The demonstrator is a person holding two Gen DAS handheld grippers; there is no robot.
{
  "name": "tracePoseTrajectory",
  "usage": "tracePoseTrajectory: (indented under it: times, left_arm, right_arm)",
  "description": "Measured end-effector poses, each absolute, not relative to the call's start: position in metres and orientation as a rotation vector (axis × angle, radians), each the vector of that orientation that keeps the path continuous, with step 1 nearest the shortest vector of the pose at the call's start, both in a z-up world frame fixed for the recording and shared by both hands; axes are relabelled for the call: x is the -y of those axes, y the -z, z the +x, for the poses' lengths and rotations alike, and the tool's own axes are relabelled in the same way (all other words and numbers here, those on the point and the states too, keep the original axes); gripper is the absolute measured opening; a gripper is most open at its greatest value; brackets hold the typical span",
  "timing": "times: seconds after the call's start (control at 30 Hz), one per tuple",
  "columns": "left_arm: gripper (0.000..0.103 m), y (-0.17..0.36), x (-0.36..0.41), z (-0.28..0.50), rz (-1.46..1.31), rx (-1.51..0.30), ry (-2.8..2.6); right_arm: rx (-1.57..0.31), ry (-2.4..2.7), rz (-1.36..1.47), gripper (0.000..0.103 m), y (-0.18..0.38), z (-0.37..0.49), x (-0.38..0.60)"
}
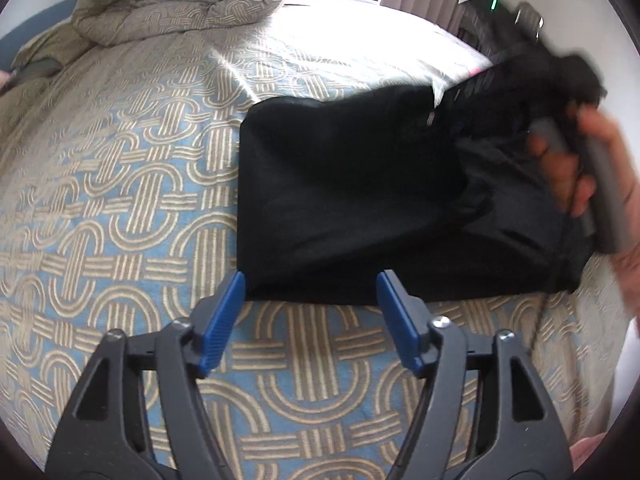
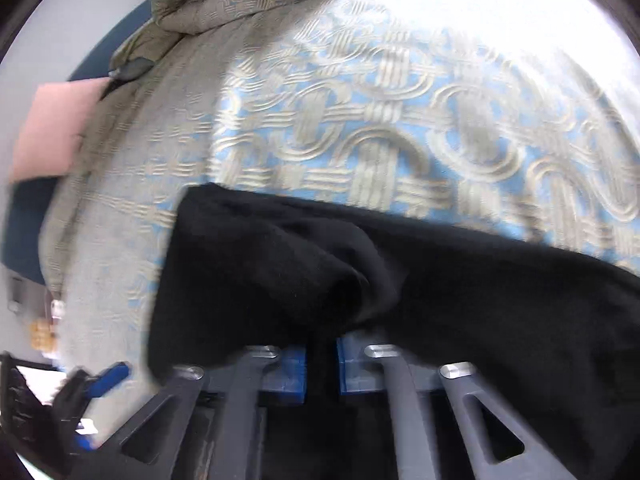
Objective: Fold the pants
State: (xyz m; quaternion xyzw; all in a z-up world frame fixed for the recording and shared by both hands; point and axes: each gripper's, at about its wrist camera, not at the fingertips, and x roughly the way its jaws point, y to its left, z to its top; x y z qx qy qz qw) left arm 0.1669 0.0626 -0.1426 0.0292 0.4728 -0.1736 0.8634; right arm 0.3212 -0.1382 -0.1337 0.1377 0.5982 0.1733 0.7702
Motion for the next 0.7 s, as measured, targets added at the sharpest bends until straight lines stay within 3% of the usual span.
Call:
tracePoseTrajectory:
  times: [0.27,0.7]
  left_arm:
    - [0.071,0.151,-0.048,0.172,0.085,-1.003,0.371]
    - [0.075,0.167,-0.044,0.184,0.189,-0.95,0.177]
  right_arm:
    - [-1.221,-0.395,0.392,0.008,0.074,0.309,0.147]
    - [-1.208,-0.406,0.518,0.008,0.039,0.298,0.149]
